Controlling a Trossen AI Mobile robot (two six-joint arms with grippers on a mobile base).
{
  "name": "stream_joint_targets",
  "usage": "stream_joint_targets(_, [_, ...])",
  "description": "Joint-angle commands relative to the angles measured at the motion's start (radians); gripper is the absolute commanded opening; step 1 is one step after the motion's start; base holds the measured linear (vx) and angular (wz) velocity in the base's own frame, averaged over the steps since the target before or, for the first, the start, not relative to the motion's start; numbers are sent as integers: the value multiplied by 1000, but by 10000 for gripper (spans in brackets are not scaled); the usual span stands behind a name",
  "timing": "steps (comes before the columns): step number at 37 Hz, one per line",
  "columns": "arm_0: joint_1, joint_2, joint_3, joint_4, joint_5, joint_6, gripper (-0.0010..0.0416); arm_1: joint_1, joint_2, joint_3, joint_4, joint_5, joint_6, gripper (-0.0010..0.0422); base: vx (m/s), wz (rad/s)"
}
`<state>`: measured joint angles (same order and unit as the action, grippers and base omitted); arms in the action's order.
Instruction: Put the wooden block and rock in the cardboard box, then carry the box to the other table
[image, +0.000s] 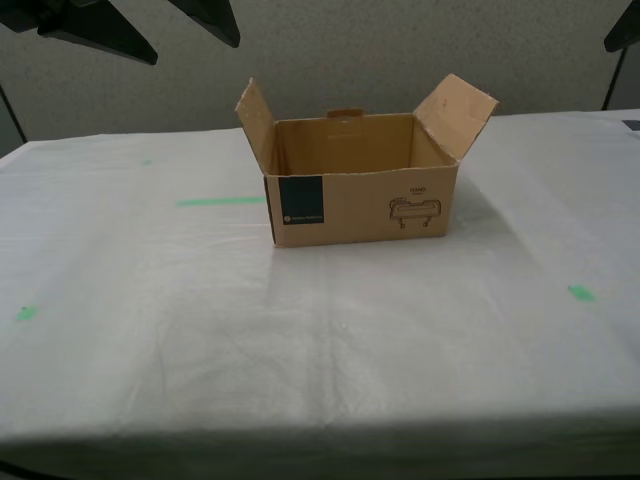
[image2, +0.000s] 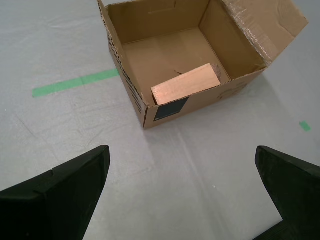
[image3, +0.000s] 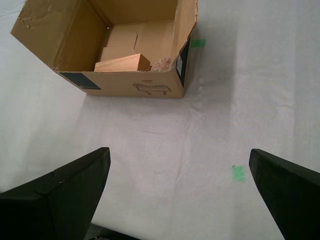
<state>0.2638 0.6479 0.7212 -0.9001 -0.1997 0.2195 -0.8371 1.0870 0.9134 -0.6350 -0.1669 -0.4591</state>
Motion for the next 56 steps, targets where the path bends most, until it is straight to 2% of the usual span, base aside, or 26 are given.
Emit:
stream_joint_targets(1, [0, 0, 0, 2, 4, 0, 388, -1, 0, 1, 1, 0, -3, 398, 0, 0])
stream_joint_targets(56, [0, 0, 0, 2, 4, 0, 388, -1, 0, 1, 1, 0, -3, 398, 0, 0])
